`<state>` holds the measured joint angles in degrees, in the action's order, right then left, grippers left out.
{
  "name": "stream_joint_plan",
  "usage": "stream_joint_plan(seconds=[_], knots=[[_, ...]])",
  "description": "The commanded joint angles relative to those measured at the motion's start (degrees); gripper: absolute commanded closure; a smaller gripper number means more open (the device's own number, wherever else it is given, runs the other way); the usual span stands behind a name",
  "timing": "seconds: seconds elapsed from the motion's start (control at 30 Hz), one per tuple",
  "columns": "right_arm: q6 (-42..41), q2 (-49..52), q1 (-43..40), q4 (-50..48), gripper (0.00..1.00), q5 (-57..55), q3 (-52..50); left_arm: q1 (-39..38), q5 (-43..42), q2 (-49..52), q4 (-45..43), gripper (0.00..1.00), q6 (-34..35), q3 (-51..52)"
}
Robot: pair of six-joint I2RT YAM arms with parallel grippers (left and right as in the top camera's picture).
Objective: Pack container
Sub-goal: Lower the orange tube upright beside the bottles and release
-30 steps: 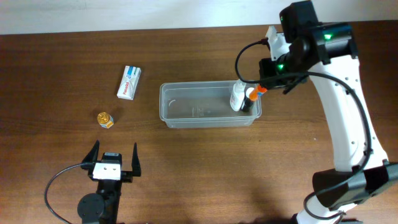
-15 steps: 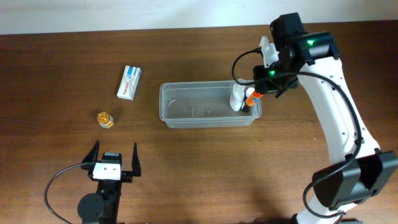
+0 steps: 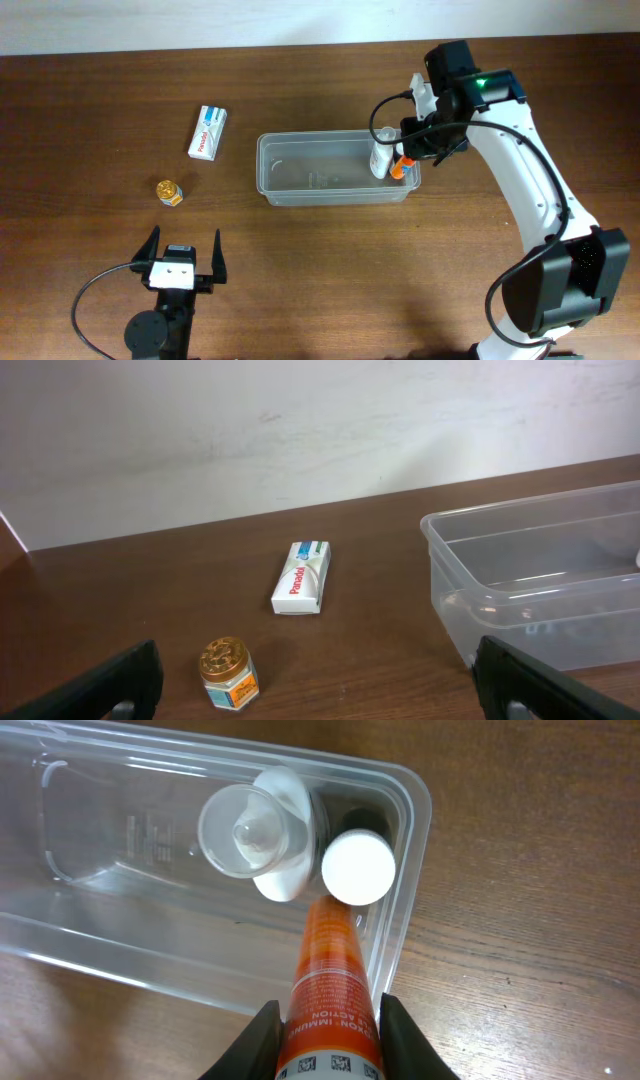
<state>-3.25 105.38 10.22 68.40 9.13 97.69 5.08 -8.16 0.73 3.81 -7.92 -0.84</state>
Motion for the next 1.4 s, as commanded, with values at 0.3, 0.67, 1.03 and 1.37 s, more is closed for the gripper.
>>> stream_joint_plan(seconds=[0.3, 0.67, 1.03, 1.37], knots=[[-0.66, 3.15, 0.33, -2.05, 0.77, -0.33, -1.16, 0.39, 0.26, -0.39, 0.07, 0.01, -0.92, 0.35], [-0.63, 5.68, 0.33, -2.49, 0.76, -0.37, -1.16, 0.39, 0.26, -0.39, 0.07, 0.01, -0.92, 0.35], [-0.66, 5.68, 0.33, -2.47, 0.76, -0.74, -1.16, 0.39, 0.26, -0.39, 0.07, 0.01, -0.92, 0.35], [-1.4, 5.68, 0.33, -2.45, 0.76, -0.74, -1.16, 0.39, 0.26, -0.39, 0.07, 0.01, -0.92, 0.35]])
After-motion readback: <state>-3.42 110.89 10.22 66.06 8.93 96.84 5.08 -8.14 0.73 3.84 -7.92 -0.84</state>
